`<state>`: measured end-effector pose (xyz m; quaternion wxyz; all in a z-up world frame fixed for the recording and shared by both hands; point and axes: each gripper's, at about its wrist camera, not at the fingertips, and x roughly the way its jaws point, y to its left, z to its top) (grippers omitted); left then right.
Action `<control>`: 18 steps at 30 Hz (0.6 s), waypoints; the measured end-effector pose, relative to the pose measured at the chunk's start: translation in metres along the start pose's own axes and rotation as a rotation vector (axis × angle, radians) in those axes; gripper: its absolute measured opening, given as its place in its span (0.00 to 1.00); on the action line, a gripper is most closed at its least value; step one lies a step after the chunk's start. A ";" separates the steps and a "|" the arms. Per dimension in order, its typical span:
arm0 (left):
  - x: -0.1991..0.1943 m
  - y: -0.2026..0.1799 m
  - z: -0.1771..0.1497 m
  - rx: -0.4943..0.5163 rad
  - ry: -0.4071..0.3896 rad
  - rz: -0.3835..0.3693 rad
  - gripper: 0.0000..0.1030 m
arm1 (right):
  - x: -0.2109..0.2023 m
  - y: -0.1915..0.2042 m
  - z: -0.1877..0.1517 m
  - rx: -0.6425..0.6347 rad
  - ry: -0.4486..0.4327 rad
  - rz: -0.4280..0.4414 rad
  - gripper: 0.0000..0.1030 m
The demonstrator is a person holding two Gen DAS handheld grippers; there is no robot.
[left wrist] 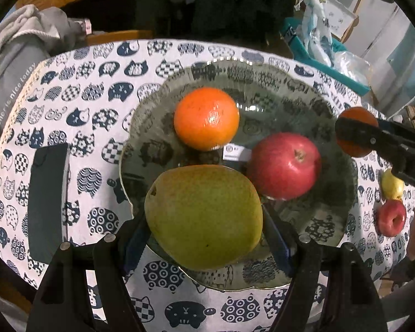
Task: Organize fruits
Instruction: 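Open left gripper to drop the pear into the bowl while right gripper releases the tangerine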
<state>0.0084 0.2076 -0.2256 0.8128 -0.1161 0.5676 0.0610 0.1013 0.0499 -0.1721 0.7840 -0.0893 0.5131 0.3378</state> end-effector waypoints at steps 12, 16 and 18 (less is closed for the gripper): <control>0.004 0.001 0.002 -0.001 -0.005 0.005 0.68 | 0.014 0.000 -0.007 -0.015 0.027 -0.004 0.45; -0.005 -0.002 0.005 0.010 -0.036 0.018 0.69 | 0.019 0.000 -0.008 -0.015 0.039 0.007 0.45; -0.005 -0.001 0.005 0.006 -0.026 0.009 0.69 | 0.022 0.002 -0.009 -0.013 0.052 0.019 0.45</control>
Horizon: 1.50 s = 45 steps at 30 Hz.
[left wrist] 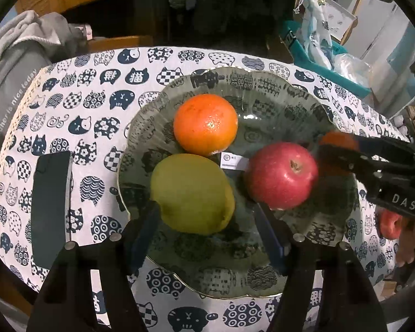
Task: Organize fruits
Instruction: 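Open left gripper to drop the pear into the bowl while right gripper releases the tangerine, then withdraw both open tools from the bowl toward the remaining loose fruit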
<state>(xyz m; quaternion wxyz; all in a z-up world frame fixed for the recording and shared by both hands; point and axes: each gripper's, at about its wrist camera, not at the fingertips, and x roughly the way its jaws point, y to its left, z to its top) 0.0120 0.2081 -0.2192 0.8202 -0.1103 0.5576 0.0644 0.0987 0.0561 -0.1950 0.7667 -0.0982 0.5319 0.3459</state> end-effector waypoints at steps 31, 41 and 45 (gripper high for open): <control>-0.085 -0.062 0.014 0.096 -0.204 -0.036 0.84 | -0.133 -0.010 0.010 0.081 -0.257 -0.043 0.65; -0.110 -0.096 0.017 0.137 -0.239 -0.088 0.85 | -0.186 -0.021 -0.005 0.084 -0.355 -0.102 0.76; -0.113 -0.110 0.017 0.158 -0.242 -0.097 0.85 | -0.204 -0.029 -0.013 0.090 -0.377 -0.121 0.78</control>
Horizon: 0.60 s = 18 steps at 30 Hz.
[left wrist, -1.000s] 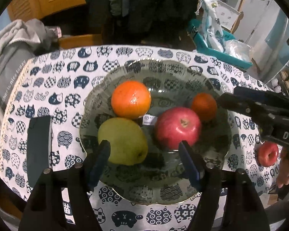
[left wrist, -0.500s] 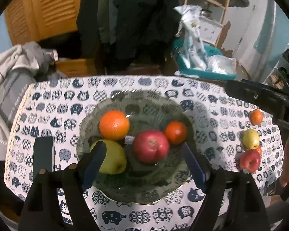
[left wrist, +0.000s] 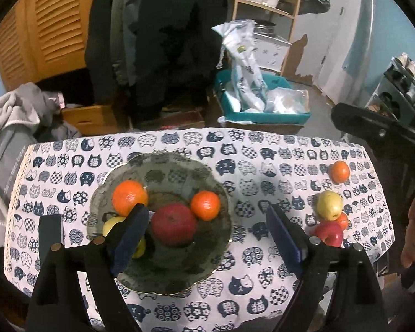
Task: Organize fruits
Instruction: 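Withdraw both open tools from the bowl toward the remaining loose fruit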
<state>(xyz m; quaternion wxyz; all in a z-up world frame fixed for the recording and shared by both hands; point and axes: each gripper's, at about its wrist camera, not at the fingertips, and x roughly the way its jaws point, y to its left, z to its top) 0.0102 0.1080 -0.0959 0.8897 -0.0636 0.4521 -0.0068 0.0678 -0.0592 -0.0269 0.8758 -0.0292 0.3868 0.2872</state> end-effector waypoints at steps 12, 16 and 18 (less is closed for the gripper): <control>0.001 -0.048 0.007 0.069 0.006 -0.031 0.85 | -0.044 -0.042 -0.013 0.037 -0.052 -0.075 0.81; 0.001 -0.066 0.009 0.088 0.007 -0.048 0.85 | -0.056 -0.060 -0.020 0.064 -0.059 -0.097 0.81; 0.001 -0.076 0.010 0.099 0.010 -0.061 0.85 | -0.062 -0.070 -0.024 0.081 -0.061 -0.108 0.81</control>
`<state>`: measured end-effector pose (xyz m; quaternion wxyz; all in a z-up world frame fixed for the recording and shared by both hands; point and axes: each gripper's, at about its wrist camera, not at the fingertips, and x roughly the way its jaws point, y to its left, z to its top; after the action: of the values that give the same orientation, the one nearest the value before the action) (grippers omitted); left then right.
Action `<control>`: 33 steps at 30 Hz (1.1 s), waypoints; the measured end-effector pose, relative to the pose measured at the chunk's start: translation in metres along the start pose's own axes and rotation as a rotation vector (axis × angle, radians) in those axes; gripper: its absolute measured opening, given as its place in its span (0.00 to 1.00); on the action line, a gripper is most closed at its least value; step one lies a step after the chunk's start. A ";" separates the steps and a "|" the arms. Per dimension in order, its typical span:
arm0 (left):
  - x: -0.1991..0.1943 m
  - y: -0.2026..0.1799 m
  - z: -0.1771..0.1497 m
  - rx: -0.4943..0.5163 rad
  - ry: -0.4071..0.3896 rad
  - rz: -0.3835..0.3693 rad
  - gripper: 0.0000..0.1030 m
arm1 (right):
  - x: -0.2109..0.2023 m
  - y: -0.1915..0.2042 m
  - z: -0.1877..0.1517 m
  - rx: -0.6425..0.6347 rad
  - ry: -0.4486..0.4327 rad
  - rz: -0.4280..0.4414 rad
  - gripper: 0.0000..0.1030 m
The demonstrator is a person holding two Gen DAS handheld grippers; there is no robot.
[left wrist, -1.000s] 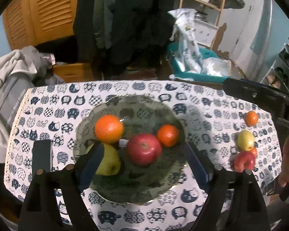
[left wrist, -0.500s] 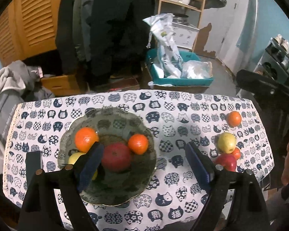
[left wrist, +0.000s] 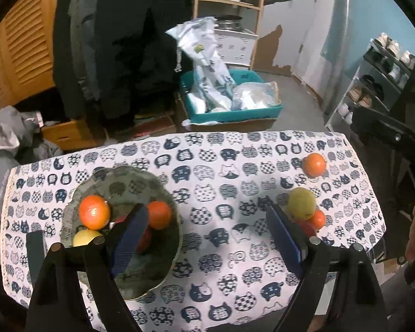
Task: Organize fruits
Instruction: 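Withdraw both open tools from the bowl toward the remaining loose fruit, then move left tool to the red apple while right tool approaches a tangerine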
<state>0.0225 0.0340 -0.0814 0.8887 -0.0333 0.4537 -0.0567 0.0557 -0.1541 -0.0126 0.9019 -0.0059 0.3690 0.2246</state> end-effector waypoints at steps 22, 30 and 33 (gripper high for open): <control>0.044 -0.093 -0.007 0.118 0.122 -0.099 0.85 | -0.032 -0.100 -0.039 0.137 0.014 -0.098 0.81; 0.072 -0.115 -0.015 0.136 0.192 -0.133 0.85 | -0.027 -0.131 -0.058 0.186 0.057 -0.125 0.81; 0.085 -0.120 -0.020 0.128 0.229 -0.147 0.85 | -0.022 -0.139 -0.067 0.193 0.079 -0.137 0.81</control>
<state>0.0475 -0.0966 -0.1482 0.8250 -0.0031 0.5439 -0.1537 0.0542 -0.2997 -0.0686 0.8962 0.0469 0.4229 0.1256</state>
